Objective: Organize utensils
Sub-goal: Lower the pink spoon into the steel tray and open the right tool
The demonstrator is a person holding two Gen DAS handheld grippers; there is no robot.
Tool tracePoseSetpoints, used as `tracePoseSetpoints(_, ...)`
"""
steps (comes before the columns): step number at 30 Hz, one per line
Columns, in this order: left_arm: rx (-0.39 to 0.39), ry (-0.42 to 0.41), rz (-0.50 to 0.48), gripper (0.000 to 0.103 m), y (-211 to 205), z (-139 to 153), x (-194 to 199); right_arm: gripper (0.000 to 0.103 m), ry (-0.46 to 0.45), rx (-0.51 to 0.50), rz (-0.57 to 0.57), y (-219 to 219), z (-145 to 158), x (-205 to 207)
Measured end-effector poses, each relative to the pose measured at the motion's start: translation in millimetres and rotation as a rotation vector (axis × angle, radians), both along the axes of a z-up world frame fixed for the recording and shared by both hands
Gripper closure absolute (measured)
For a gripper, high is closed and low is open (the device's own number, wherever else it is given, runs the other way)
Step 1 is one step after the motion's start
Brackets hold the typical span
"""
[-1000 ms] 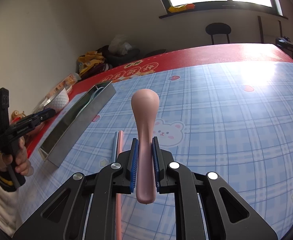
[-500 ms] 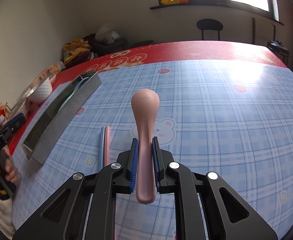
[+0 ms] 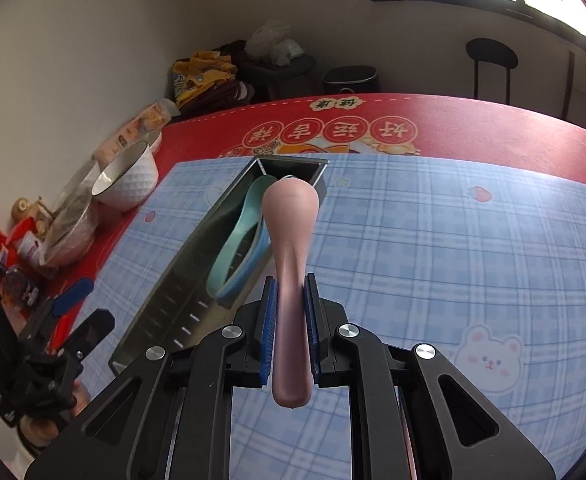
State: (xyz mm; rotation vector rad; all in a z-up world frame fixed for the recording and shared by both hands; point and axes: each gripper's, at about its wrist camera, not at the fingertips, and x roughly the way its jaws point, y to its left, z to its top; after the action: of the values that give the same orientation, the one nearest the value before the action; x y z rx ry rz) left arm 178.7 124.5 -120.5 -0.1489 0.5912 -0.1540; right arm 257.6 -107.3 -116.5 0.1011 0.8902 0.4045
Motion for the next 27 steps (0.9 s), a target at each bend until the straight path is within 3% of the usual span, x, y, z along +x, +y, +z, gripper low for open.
tracePoseSetpoints(6,-0.029,0.009,0.027,0.006,9,0,2,0.089,0.037,-0.082,-0.023,39,-8,29)
tracePoseSetpoints(16,-0.038,-0.001,0.018,0.006,8,4,2,0.089,0.076,-0.107,-0.126,58,-18,51)
tracePoseSetpoints(19,-0.046,-0.003,0.023,0.006,10,4,1,0.089,0.114,-0.087,-0.131,65,-22,54)
tracePoseSetpoints(24,-0.059,0.002,0.028,0.006,13,3,2,0.088,0.134,0.079,-0.067,70,-21,50)
tracePoseSetpoints(27,-0.060,0.004,0.025,0.006,13,3,3,0.088,0.117,0.070,-0.074,68,-16,47)
